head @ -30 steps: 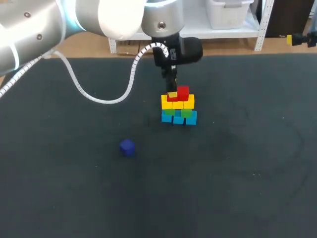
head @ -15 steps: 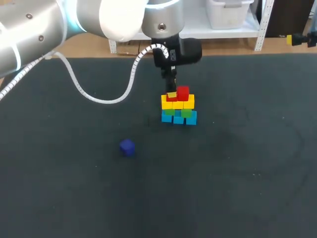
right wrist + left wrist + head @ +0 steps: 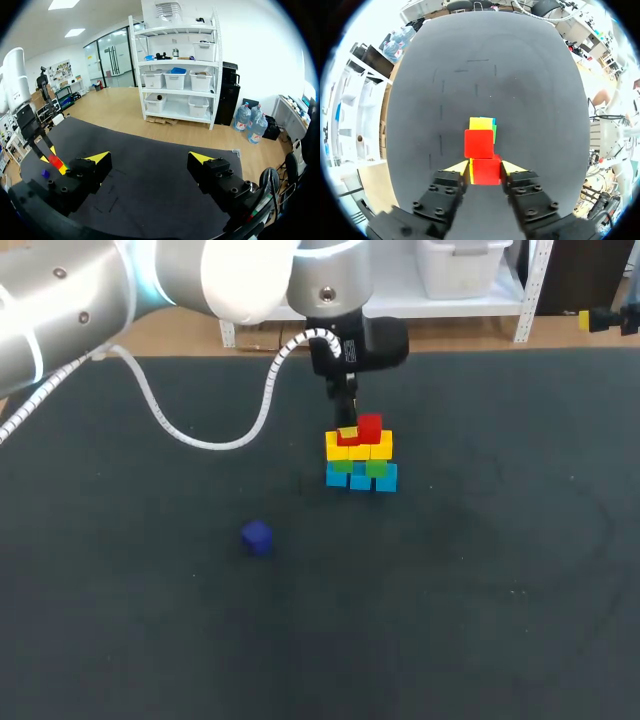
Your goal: Place the blue cubes, place green cubes on the blue cubes, place the yellow cubes on the green cubes, then place the red cubes on the yellow cubes, and place purple cube on the red cubes.
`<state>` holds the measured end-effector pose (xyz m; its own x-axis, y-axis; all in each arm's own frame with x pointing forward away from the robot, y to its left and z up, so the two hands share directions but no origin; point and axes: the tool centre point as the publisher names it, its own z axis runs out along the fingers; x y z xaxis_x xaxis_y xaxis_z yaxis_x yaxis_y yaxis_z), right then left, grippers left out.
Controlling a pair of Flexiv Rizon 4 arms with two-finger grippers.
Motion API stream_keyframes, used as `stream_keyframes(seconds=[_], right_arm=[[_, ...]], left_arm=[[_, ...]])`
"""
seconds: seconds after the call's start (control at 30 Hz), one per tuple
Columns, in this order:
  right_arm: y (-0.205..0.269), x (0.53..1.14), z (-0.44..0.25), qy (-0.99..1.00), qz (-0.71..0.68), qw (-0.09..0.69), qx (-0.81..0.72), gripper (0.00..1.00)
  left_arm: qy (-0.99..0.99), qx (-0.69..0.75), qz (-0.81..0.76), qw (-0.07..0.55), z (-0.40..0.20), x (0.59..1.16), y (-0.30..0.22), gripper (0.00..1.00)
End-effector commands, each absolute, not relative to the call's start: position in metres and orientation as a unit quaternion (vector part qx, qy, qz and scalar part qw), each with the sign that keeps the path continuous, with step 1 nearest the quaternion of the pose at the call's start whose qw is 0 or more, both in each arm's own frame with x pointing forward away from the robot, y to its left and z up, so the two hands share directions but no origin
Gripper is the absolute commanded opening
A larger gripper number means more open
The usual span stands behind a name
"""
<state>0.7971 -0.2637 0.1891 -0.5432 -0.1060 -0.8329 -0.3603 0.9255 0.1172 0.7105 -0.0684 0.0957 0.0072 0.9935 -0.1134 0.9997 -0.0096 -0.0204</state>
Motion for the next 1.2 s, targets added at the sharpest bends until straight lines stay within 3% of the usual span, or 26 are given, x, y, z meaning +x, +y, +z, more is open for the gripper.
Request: stream_keyframes(seconds=[0.03,0.67,0.8,0.93,1.03,1.2], right_arm=[[-0.264,0.797,0.189,0.867,0.139,0.459,-0.135,1.00],[-0.264,0.797,0.189,0.867,0.139,0.459,-0.135,1.00],[-0.264,0.797,0.189,0.867,0.139,0.459,-0.135,1.00],[-0.264,0.797,0.189,0.867,0.139,0.459,-0.135,1.00],[-0.264,0.797,0.189,0.867,0.139,0.459,-0.135,1.00],[-0.264,0.797,0.189,0.867,0.139,0.459,-0.135,1.00]], left_arm=[[0.705,0.707,-0.046,0.037,0.096,0.712,-0.068,1.00],[0.704,0.709,-0.019,0.045,0.095,0.711,-0.062,1.00],[0.704,0.709,-0.014,0.043,0.093,0.713,-0.063,0.51],[0.709,0.704,-0.009,0.045,0.092,0.717,-0.062,0.45],[0.709,0.703,-0.007,0.045,0.091,0.718,-0.061,0.35],[0.709,0.704,-0.007,0.046,0.091,0.717,-0.062,0.34]])
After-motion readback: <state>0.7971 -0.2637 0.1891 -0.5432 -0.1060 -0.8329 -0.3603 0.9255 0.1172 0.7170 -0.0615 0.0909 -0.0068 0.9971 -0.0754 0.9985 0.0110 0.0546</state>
